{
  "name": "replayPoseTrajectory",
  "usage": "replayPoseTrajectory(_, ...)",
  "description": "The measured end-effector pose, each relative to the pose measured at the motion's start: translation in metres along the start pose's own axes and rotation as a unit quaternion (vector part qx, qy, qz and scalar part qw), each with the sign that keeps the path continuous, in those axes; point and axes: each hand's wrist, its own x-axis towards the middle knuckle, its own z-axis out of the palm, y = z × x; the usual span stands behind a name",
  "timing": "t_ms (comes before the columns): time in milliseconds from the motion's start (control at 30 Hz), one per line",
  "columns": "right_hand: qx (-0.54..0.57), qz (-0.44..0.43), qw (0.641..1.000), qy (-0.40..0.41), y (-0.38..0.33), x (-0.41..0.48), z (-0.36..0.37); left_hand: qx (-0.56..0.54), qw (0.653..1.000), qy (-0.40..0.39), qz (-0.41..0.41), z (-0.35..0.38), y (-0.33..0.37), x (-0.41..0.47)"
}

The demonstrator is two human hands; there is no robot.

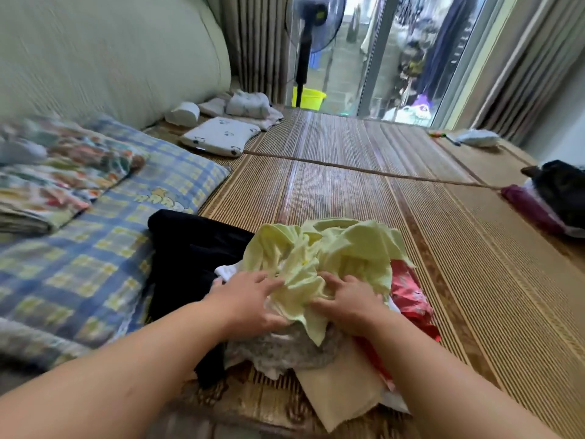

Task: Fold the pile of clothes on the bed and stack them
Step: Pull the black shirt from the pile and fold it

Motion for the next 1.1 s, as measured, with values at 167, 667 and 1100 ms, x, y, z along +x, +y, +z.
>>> replayPoseTrajectory(167, 0.037, -0.021, 0.997, 0.057, -0.025, -0.022, 0.007, -0.029, 0.985, 0.039, -0.163, -0.003, -0.046, -0.032)
replayPoseTrajectory(667, -0.13, 0.062, 0.989, -0.022, 0.041, 0.011, 0.025, -0.075, 0.994, -0.042, -0.061, 0.042, 0.027, 0.025)
replayPoseTrajectory(1100, -0.102, 0.21, 0.972, 0.004, 0.287, -0.003, -0.04, -0.018, 0.997, -0.024, 0.075, 0.101, 0.262, 0.119)
